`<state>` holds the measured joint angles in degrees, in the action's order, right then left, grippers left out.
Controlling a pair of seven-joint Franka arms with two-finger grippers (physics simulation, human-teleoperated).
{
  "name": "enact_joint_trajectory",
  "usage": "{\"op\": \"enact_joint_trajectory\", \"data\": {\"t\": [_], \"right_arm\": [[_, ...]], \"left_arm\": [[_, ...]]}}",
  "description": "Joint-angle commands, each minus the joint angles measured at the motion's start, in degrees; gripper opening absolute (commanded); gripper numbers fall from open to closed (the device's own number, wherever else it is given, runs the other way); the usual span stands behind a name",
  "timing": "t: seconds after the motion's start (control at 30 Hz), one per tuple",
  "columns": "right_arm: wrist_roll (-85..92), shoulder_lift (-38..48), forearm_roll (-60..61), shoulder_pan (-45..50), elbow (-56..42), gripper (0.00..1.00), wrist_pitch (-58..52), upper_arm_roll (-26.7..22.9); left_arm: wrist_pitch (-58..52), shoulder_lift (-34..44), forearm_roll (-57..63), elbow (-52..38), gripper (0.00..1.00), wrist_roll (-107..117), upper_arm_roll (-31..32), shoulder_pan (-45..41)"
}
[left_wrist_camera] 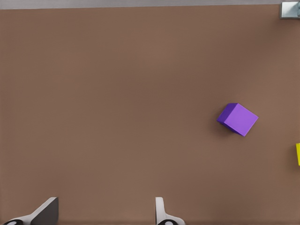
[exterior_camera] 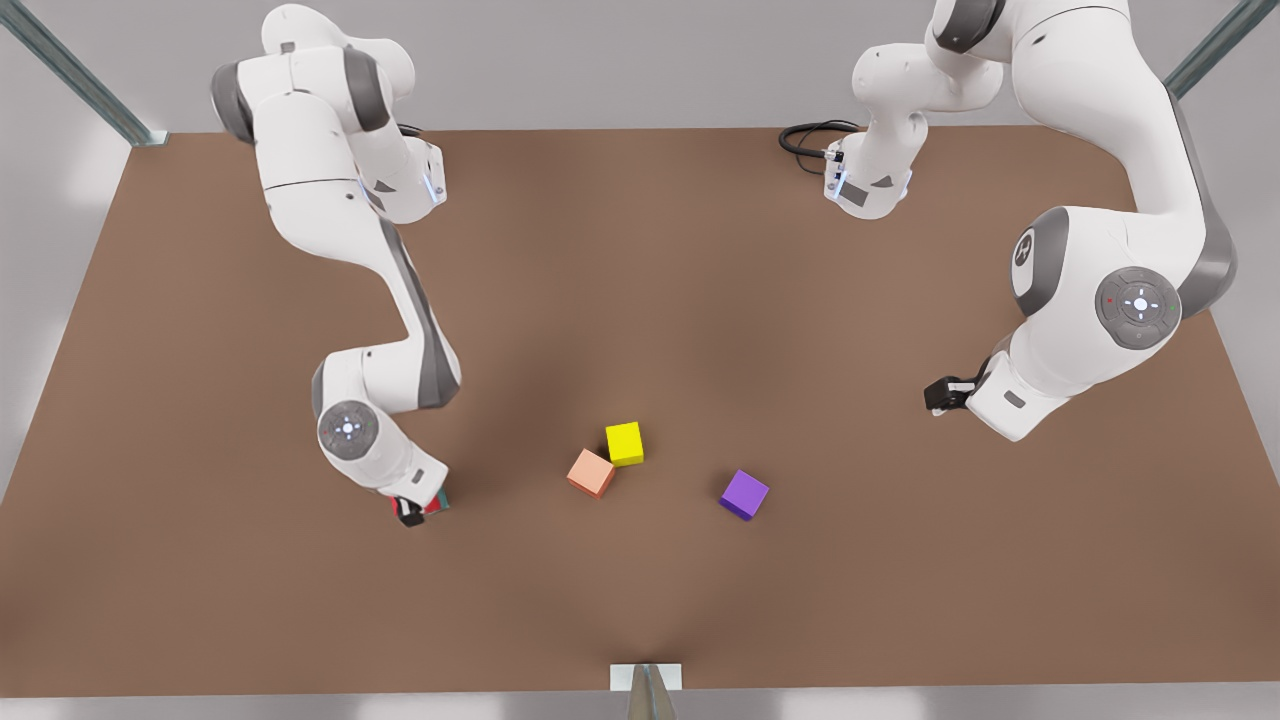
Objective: Pick up red wooden cube and pass to hand red wooden cube and place in blue wooden cube
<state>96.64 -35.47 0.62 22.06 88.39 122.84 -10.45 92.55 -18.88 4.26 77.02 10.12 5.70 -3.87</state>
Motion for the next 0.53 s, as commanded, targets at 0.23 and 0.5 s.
{"op": "enact_joint_trajectory", "data": {"t": [0.23,0.5], "right_arm": [[-80.35,6.29,8.53,-4.22,-7.53,1.0,-24.75,-0.18],[-94.97,22.29,-0.88,-5.27,-10.17,1.0,-42.33,-0.27]], "left_arm": [[0.0,0.07,0.04,-0.03,1.0,0.08,0.01,0.0],[0.0,0.07,0.04,-0.03,1.0,0.08,0.01,0.0]]}}
